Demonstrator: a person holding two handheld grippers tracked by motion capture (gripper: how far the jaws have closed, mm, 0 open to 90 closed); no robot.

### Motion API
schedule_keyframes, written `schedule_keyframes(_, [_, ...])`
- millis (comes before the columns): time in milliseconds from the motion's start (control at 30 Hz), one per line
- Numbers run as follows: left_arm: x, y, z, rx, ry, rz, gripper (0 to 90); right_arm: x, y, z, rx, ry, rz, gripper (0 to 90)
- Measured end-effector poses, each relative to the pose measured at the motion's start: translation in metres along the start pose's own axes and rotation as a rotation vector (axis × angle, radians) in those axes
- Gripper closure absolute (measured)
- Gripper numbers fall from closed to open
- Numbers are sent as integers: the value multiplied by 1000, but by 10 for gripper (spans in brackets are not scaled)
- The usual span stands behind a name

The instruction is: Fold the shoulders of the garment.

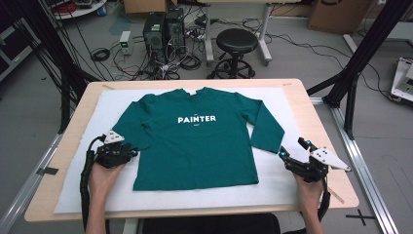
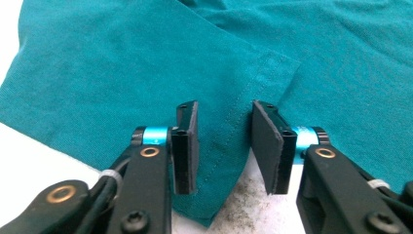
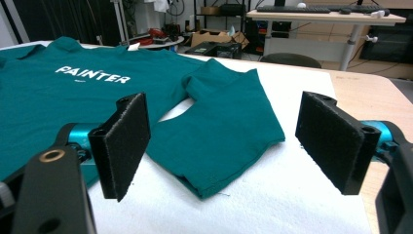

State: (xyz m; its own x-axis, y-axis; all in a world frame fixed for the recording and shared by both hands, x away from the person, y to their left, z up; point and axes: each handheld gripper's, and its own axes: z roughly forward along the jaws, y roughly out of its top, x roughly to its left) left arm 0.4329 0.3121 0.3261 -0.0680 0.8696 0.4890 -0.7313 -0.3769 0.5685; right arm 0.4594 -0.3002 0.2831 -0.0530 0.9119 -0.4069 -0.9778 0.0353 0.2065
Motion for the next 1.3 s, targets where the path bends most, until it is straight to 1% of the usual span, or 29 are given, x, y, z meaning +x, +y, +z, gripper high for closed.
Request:
schedule_keyframes(33, [0,0,0,-2,1,2,680,0,0,0,0,-2,1,207])
schedule_keyframes(67, [-1,0,0,-5,0,1,725,1,0,0,4,-3,7,207])
schedule_keyframes(100, [-1,-1,0,-10,3,-5,725,1,0,0,4,-3,7,207])
schedule_keyframes(133, [-1,-1,0,-12,5,-11,744,1,0,0,4,-4,5,207])
schedule_keyframes(200, [0,-2,0,-18,5,-46,791,1,0,0,4,-5,6,207])
schedule_keyframes(233, [1,-2,0,-18,8,-55,791,1,0,0,4,-5,6,207])
schedule_keyframes(267, [1,-3,0,-25,14,-57,837,1,0,0,6,-5,8,207])
schedule_keyframes(300, [1,-5,0,-37,26,-59,849,1,0,1,7,-5,8,207])
schedule_keyframes(367, [1,-6,0,-43,28,-60,853,1,0,1,8,-7,7,207])
schedule_keyframes(433, [0,-5,0,-47,37,-76,859,1,0,1,8,-11,-3,207])
schedule_keyframes(467, [0,-5,0,-47,46,-78,860,1,0,1,10,-12,-4,207])
schedule_keyframes(533, [-1,-4,-2,-60,51,-76,860,1,1,2,11,-16,-11,207])
schedule_keyframes(567, [-1,-3,-3,-73,46,-83,860,2,1,1,15,-16,-4,207])
schedule_keyframes(700, [2,-1,-11,-138,12,-125,860,2,1,2,17,-16,-3,207])
schedule_keyframes(767, [2,1,-16,-165,-5,-136,860,2,1,2,16,-19,-4,207])
schedule_keyframes(833, [1,5,-19,-190,-19,-141,860,3,1,2,18,-28,-9,207])
schedule_keyframes(900, [-1,10,-22,-209,-27,-138,860,3,1,2,21,-28,-10,207])
schedule_keyframes(1000, [-6,20,-24,-222,-44,-132,860,3,1,2,22,-30,-11,207])
schedule_keyframes(1033, [-8,23,-24,-231,-47,-132,860,3,1,2,22,-30,-11,207])
schedule_keyframes(1100, [-12,32,-22,-234,-57,-125,860,3,1,2,21,-29,-10,207])
schedule_keyframes(1300, [-30,60,-15,-254,-77,-86,860,3,1,2,21,-30,-15,207])
